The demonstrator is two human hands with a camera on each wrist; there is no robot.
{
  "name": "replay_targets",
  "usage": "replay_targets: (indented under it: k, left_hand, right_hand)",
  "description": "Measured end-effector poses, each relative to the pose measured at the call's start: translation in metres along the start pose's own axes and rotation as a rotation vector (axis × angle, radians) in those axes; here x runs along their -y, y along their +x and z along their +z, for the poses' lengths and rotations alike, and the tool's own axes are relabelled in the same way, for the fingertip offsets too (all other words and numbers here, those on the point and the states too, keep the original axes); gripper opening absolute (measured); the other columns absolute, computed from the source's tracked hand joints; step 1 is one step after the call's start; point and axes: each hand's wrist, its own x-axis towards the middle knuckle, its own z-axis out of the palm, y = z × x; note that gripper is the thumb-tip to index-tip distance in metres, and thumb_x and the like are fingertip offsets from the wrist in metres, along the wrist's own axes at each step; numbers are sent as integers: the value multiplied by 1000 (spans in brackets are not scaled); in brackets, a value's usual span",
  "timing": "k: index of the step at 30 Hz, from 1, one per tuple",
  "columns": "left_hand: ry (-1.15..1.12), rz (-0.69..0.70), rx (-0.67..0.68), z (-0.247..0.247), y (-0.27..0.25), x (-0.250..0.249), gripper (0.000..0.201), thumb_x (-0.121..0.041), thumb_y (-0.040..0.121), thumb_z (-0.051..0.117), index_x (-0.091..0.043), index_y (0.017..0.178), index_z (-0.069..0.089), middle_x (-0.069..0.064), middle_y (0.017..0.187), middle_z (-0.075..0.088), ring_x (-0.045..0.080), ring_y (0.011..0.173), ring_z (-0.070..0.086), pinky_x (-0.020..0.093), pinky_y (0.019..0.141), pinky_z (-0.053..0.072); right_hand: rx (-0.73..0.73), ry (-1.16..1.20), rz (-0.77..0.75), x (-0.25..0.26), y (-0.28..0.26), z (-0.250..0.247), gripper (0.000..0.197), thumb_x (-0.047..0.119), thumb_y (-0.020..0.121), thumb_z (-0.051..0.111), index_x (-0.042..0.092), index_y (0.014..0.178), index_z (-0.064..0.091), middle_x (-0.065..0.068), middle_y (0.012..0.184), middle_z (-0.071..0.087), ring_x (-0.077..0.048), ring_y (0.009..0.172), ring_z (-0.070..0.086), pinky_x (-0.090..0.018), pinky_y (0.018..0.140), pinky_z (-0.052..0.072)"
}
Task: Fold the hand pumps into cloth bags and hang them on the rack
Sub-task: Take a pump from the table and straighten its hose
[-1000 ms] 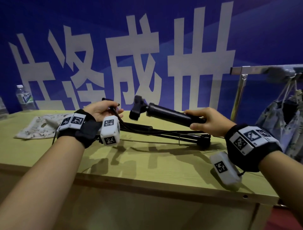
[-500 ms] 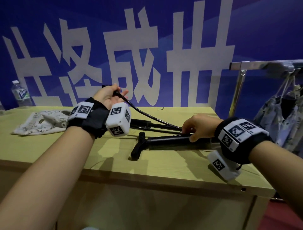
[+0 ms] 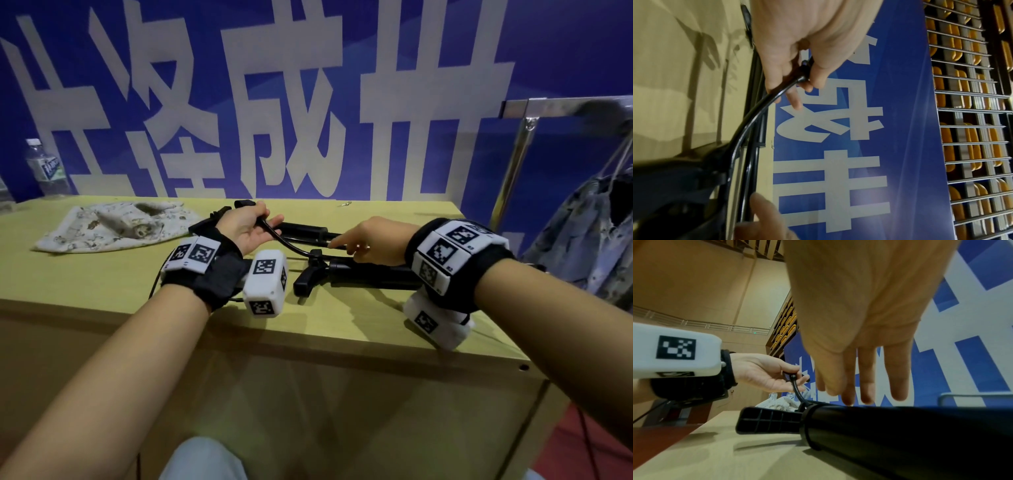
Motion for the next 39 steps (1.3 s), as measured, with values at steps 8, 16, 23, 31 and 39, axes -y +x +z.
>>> replay_targets:
  k: [8,16,23,31,39]
  left_hand:
    - [-145,1,11,-8,1,-2,26,-14,101,39,-6,77,44,4,74,42,12,65,45,36,88,45]
    - [-51,53,-16,-13,2,3,22,-16,100,42,-8,81,47,3,73,44,11,63,47,31,62,50]
    - [-75,55,-39,-19,9,13,19,-12,99,43,-4,83,46,6,82,46,13,72,53,36,70,51]
    - [21,13,-62,-30,18,25,11,-7,99,43,-5,88,46,6,80,45,13,66,48,35,60,49]
    - [116,15,-107,-22,20,21,7,-5,98,43,-4,105,45,6,83,43,12,66,46,33,62,50]
  right_hand:
    - [20,-26,-45,10,20,4,56,9,89,60,23,140,42,-3,123,60,-18,108,55,-26,90,42]
    - [-56,-135,-135,10,23,4,50,5,90,57,20,137,48,-5,109,65,-18,97,60,-22,83,43]
    - [-79,-155,-172,9,24,3,47,4,91,56,21,134,51,-5,109,66,-16,90,59,-20,78,43]
    - [-33,-297,-193,7,34,10,32,21,97,47,9,124,60,-7,98,62,-26,90,60,-34,83,52]
    - [-9,-328,-205,17,39,13,35,25,100,40,1,110,63,-12,103,61,-29,92,59,-38,88,50]
